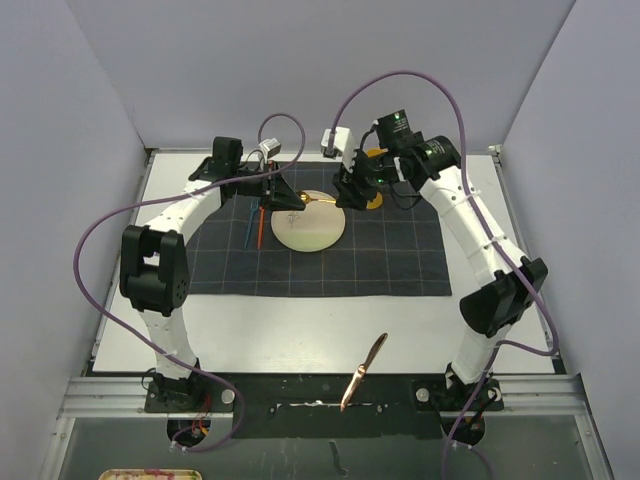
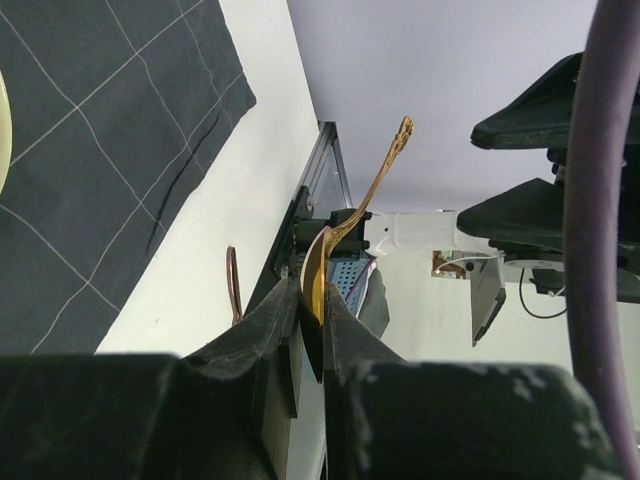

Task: Set the dinner table for one person
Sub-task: Place the spoon on the napkin.

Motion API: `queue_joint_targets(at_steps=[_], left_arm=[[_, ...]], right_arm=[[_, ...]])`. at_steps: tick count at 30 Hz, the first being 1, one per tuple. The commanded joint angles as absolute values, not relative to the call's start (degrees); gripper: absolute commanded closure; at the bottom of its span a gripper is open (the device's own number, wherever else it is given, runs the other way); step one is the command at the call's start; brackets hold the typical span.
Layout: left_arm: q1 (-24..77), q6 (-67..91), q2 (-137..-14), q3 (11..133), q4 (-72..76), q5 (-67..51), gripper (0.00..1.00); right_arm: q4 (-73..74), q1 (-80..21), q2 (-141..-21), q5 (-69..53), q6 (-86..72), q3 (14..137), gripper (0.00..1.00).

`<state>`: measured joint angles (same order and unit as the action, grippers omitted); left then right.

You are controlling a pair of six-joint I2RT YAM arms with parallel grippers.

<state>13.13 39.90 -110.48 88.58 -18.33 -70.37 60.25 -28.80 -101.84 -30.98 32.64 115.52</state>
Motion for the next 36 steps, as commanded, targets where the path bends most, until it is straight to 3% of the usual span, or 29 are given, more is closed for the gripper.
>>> queue_joint_targets(at_steps=[1, 18, 36], left_arm=[[13.08, 36.06, -110.4, 92.64, -20.68, -71.37, 1.0], [15.11, 31.24, -108.97, 93.89, -25.53, -70.85, 1.0], [15.73, 27.86, -109.45, 95.97, -29.41, -70.06, 1.0]], right_arm=[[63.36, -28.64, -102.23, -35.89, 34.0, 117.66, 0.55], [54.41, -30.65, -100.7, -19.83, 36.61, 109.85, 0.55], [53.93, -30.94, -101.49, -18.94, 36.34, 109.51, 0.59]])
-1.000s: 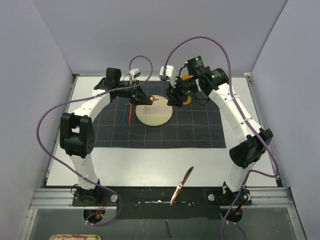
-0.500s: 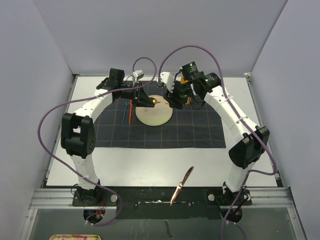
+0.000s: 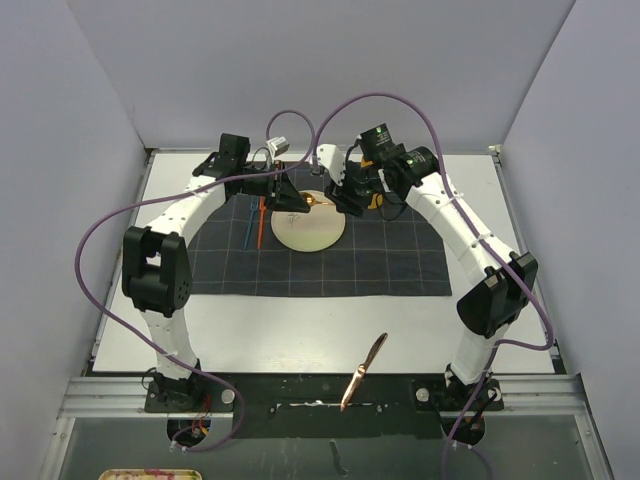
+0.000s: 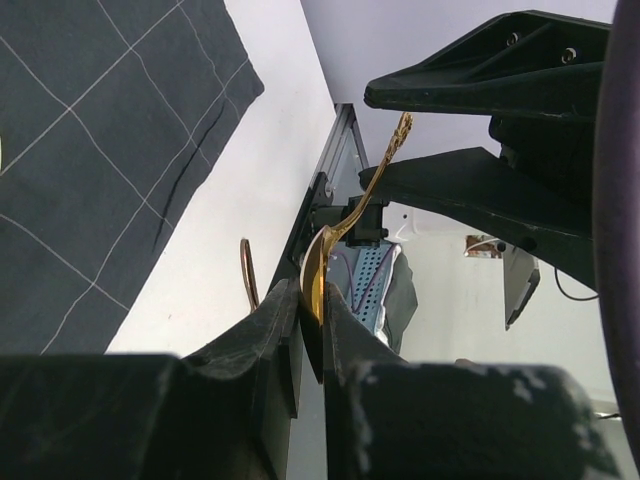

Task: Set the dinner table for one person
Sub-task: Place the spoon on the napkin.

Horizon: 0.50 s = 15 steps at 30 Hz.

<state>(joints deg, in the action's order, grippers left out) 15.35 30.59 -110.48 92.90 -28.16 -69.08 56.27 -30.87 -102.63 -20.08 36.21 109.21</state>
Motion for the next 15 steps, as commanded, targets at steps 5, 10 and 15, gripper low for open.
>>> queue_joint_targets(at_steps=[5, 10, 15], left_arm=[[15.99, 26.77, -109.59, 96.74, -30.62, -69.63, 1.0], [16.02, 26.18, -109.79, 97.05, -31.37, -69.34, 1.0], [16.13, 26.02, -109.83, 97.04, -31.41, -68.96, 1.0]], right_arm=[[54.54, -31.02, -101.93, -18.96, 35.34, 109.9, 0.64], [55.04, -30.95, -102.01, -18.87, 34.48, 110.38, 0.89], [55.61, -31.13, -102.09, -19.39, 33.73, 110.56, 0.97]])
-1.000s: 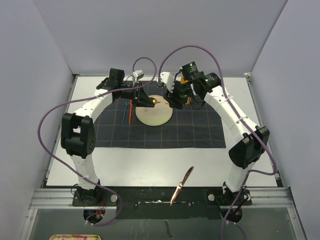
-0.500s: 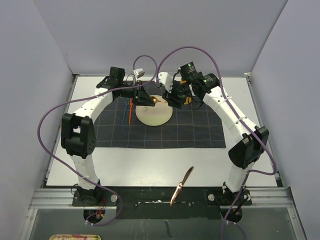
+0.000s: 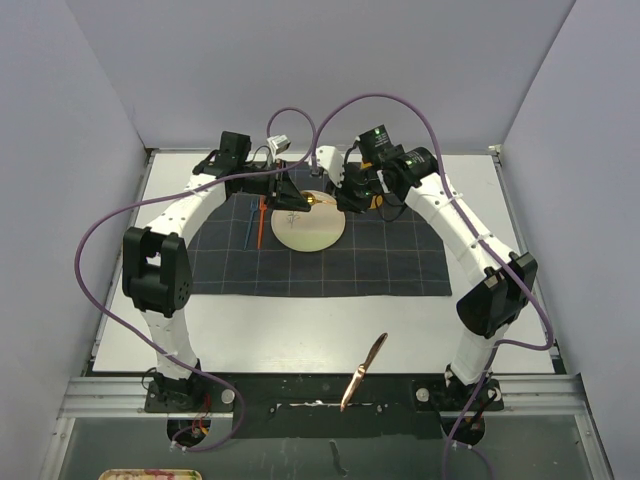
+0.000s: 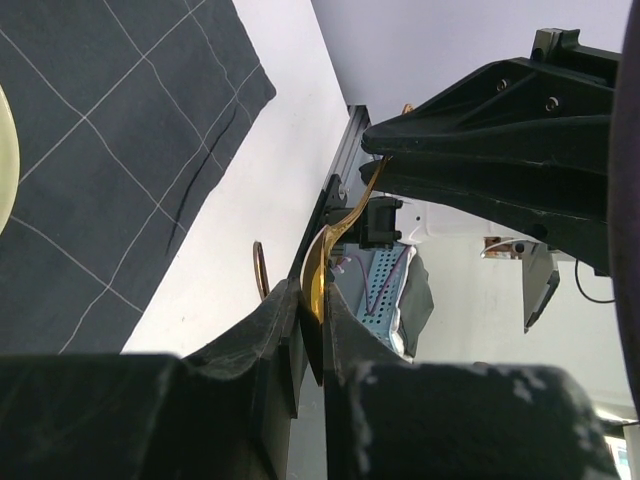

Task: Set the dinner table for one person
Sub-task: Place the spoon on the napkin.

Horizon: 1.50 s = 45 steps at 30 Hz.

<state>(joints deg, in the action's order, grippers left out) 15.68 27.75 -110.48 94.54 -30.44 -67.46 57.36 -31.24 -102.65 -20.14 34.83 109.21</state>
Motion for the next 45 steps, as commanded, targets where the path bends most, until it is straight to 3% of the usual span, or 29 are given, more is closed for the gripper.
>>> queue_joint_targets(at_steps=[1, 13, 16, 20, 24, 45], left_arm=[[16.13, 26.02, -109.79, 96.96, -31.46, -68.85, 1.0], [16.11, 26.71, -110.39, 97.36, -31.42, -69.26, 1.0], [16.07, 26.89, -110.3, 97.4, -31.45, -69.33, 0.89], [16.04, 27.02, -110.15, 97.38, -31.46, -69.51, 0.82], [15.88, 27.11, -109.58, 97.2, -31.71, -68.93, 0.65], [6.46, 17.75, -106.03, 108.48, -46.26, -61.94, 0.65]], right_arm=[[55.57, -31.24, -102.0, -19.33, 33.6, 110.57, 0.98], [56.16, -31.96, -101.58, -20.55, 31.12, 113.05, 1.0], [56.35, -32.06, -101.52, -21.09, 30.39, 113.61, 1.0], [56.26, -32.81, -101.06, -21.21, 30.15, 113.34, 1.0], [56.51, -33.47, -100.6, -21.06, 29.96, 113.21, 1.0], [57.6, -33.48, -96.51, -16.41, 22.05, 107.22, 1.0]])
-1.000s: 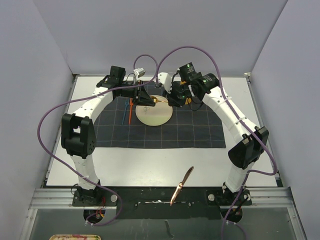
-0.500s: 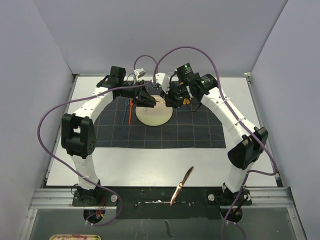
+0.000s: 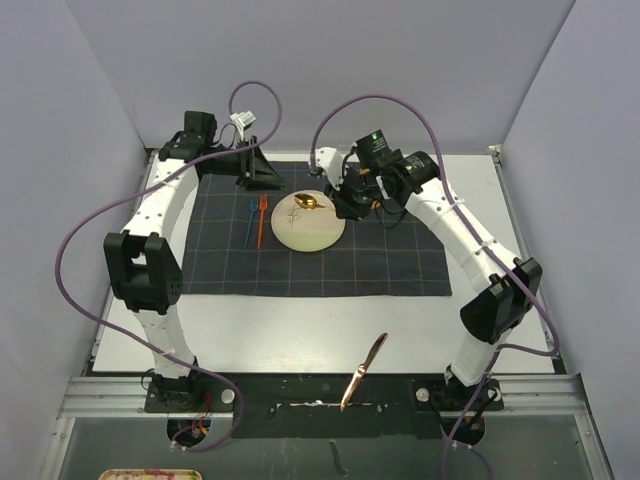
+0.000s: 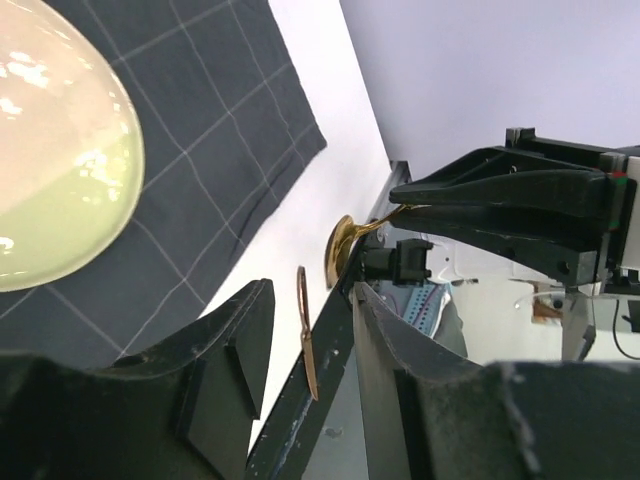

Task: Set the dinner table for one person
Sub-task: Place the spoon on the napkin.

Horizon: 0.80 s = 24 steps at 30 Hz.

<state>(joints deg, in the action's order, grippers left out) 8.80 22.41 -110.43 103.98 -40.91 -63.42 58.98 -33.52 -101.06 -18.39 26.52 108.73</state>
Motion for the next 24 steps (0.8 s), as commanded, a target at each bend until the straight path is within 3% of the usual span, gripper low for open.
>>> queue_joint_targets(at_steps=[1, 15, 24], left_arm=[[5.94, 16.56, -105.63, 108.69, -47.43, -61.17, 0.66], [2.27, 8.91, -92.6, 92.08, -42.56, -49.34, 0.77], [1.93, 8.21, -89.41, 86.96, -38.74, -46.22, 0.79]], right_arm=[[57.22, -33.15, -96.22, -16.43, 20.32, 106.51, 1.0], [38.89, -25.2, -90.88, -19.98, -11.31, 87.83, 1.0], [37.91, -23.55, -88.53, -8.17, -24.43, 84.16, 1.0]])
